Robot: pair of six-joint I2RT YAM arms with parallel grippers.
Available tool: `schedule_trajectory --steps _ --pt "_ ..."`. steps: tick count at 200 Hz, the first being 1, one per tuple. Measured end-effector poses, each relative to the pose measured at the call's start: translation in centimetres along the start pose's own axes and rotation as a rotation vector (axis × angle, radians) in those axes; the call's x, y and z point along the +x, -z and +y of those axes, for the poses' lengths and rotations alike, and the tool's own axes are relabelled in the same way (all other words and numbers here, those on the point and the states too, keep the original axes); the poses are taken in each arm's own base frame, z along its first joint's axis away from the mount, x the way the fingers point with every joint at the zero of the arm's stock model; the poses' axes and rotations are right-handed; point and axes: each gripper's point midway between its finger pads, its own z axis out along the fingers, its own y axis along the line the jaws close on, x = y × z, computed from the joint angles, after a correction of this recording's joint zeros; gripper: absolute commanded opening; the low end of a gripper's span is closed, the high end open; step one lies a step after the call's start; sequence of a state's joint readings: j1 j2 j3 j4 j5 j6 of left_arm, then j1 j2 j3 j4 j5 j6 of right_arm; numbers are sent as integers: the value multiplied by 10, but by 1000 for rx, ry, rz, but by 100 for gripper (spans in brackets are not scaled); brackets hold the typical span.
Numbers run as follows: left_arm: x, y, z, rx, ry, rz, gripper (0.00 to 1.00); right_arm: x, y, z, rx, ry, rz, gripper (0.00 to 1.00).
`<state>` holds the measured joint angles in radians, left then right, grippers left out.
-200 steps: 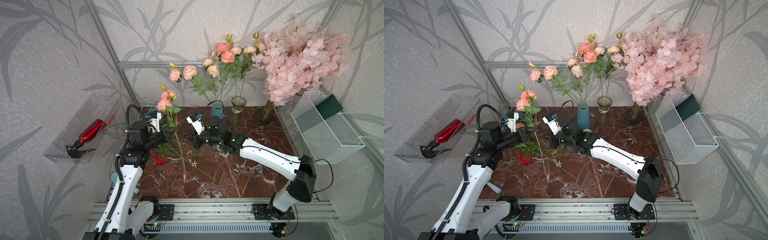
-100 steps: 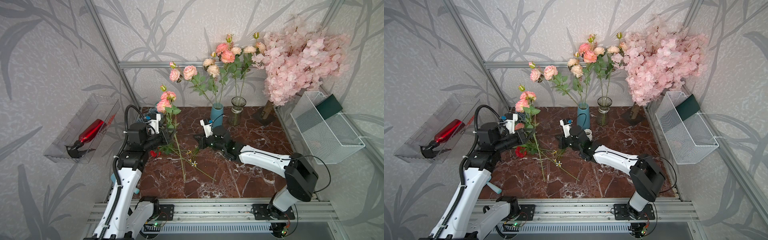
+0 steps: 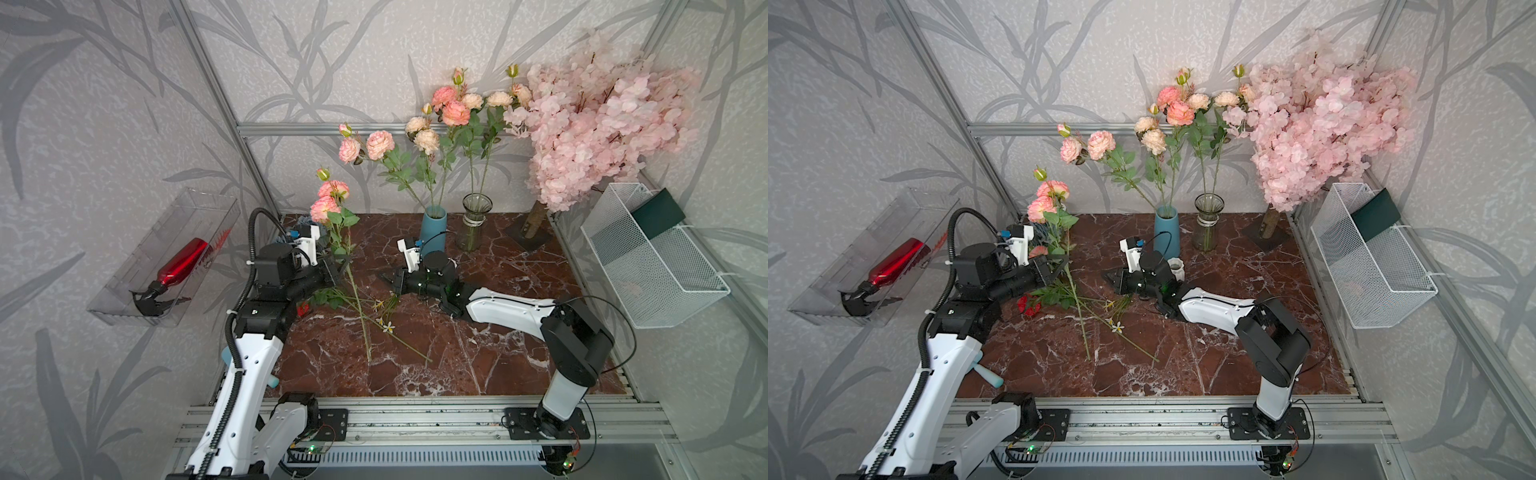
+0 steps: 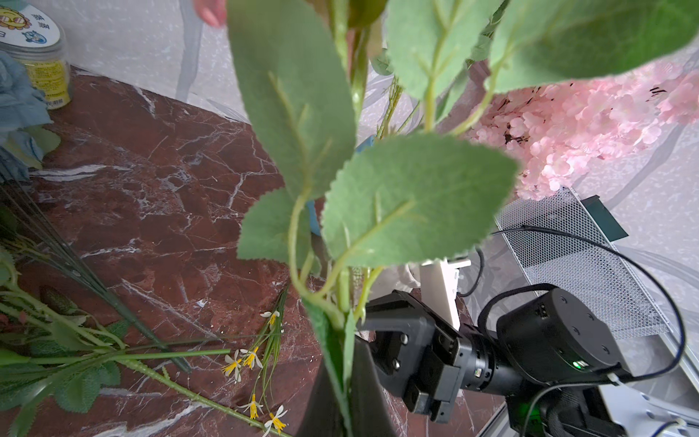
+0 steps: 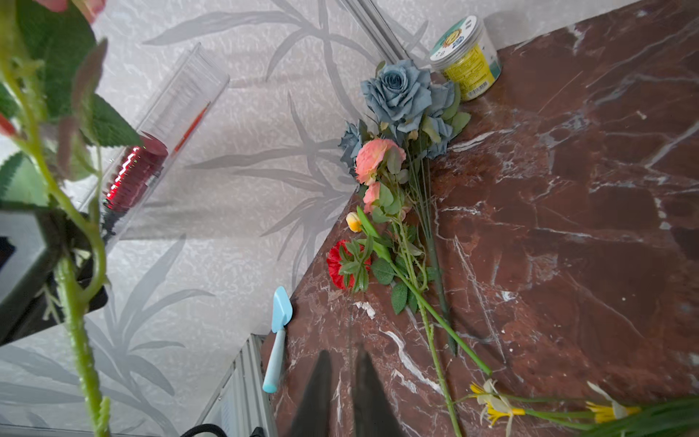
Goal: Place the pink flowers into the vase
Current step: Pick up the flower at the center of the board.
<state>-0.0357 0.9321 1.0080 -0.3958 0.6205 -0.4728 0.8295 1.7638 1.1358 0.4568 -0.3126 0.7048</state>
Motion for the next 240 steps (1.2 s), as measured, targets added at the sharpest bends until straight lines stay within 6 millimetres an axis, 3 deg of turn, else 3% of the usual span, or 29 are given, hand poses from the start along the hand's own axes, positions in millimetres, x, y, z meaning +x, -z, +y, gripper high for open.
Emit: schedule_trajectory --steps 20,59,98,121,174,213,240 --pt "-3 -1 0 -2 -4 -6 0 5 1 1 60 65 33 49" --pt "-6 -4 2 -11 -4 -7 0 7 10 11 159 205 88 54" --pt "-7 -4 3 -19 -10 -11 0 -12 26 25 229 302 93 57" --pt "-8 -3 3 -22 -10 -12 0 -20 45 30 255 339 74 58" --pt "-20 3 -9 -5 -30 -41 0 -48 72 49 300 416 45 58" --pt "-18 3 -16 35 -31 -28 0 -38 81 57 228 423 64 59" --pt "-16 4 -29 108 -30 -9 0 -39 79 79 101 405 93 60"
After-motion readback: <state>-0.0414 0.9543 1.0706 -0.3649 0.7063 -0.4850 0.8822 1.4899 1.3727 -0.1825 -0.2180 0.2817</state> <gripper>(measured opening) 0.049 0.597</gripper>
